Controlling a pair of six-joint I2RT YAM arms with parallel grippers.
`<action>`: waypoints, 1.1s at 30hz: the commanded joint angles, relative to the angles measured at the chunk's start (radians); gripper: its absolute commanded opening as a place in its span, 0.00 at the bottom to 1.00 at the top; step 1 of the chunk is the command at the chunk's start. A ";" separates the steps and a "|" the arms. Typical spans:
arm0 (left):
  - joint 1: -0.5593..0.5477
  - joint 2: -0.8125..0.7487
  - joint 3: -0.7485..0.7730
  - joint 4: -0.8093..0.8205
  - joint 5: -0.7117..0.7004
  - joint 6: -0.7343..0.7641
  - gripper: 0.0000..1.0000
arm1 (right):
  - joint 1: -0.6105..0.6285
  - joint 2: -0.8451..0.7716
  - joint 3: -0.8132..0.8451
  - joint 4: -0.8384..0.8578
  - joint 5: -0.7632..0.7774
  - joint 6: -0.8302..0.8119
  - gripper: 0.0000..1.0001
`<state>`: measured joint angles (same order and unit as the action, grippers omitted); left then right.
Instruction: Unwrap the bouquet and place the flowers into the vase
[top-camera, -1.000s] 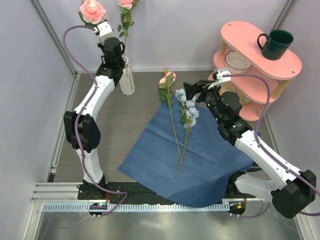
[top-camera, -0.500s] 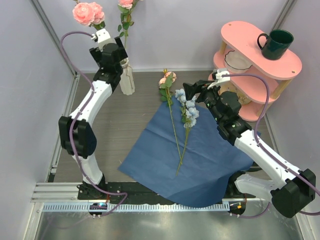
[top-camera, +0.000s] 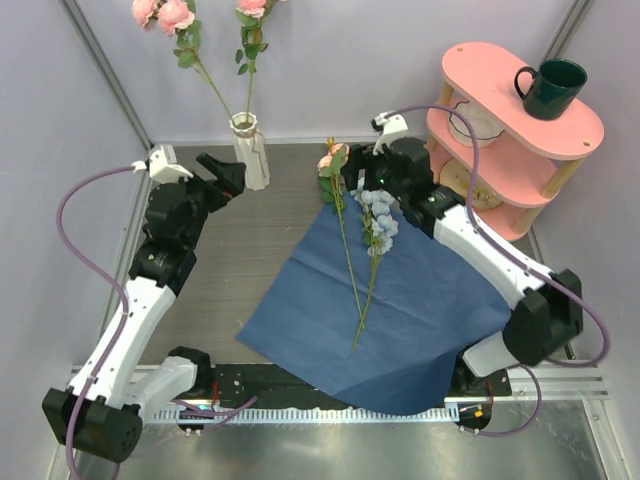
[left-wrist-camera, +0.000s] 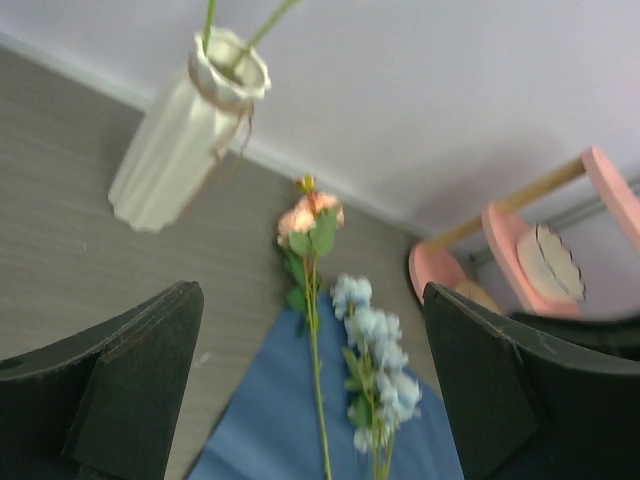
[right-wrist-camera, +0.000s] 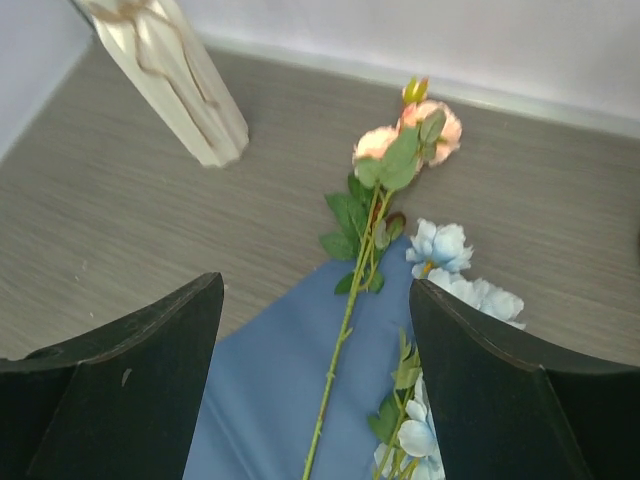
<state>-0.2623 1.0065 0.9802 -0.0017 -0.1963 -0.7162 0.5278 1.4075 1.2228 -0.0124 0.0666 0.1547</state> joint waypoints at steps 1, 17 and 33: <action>0.003 -0.121 -0.041 -0.178 0.172 -0.022 0.95 | -0.002 0.191 0.216 -0.323 -0.054 0.002 0.81; 0.002 -0.213 -0.095 -0.264 0.267 -0.060 0.92 | 0.000 0.774 0.645 -0.724 -0.113 0.086 0.63; 0.003 -0.195 -0.129 -0.222 0.290 -0.080 0.91 | -0.002 0.909 0.768 -0.807 -0.111 0.101 0.25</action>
<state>-0.2623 0.8124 0.8593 -0.2741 0.0647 -0.7849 0.5270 2.2917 1.9362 -0.7906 -0.0422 0.2459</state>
